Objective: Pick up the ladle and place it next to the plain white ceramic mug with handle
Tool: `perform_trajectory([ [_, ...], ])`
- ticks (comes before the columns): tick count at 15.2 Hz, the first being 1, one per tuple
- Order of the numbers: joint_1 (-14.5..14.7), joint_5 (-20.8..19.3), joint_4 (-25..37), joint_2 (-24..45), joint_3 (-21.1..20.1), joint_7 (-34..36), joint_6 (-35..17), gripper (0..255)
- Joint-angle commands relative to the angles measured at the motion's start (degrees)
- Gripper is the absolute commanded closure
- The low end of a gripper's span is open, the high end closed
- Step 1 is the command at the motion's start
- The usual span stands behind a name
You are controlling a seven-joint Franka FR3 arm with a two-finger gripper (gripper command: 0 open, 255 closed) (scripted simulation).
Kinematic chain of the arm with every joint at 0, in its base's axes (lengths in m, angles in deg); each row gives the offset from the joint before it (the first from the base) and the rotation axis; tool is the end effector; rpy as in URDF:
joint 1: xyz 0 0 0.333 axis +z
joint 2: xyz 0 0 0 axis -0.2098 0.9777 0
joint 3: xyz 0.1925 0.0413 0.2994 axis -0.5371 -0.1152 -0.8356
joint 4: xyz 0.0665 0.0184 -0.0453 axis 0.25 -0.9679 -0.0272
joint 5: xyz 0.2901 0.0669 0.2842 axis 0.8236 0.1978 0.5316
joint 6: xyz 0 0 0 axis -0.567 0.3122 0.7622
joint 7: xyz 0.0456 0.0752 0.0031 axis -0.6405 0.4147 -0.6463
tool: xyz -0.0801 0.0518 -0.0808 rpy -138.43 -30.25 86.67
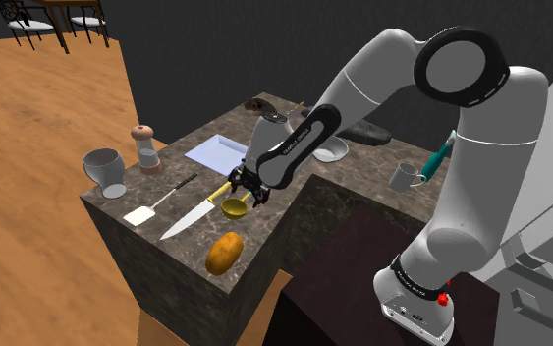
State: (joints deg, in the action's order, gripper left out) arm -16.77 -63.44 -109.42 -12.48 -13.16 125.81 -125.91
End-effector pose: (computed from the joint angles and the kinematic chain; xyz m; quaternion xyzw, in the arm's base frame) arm 0.5474 0.1134 0.2067 -0.7832 0.6143 -0.0219 0.0938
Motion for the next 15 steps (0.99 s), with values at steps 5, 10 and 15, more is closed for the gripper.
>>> perform_trajectory([
  [5, 0.6, -0.6, 0.3, 1.3, 0.6, 0.5, -1.0, 0],
  [10, 0.6, -0.6, 0.3, 1.3, 0.6, 0.5, -1.0, 255],
  [15, 0.6, -0.6, 0.4, 1.4, 0.6, 0.5, -1.0, 255],
])
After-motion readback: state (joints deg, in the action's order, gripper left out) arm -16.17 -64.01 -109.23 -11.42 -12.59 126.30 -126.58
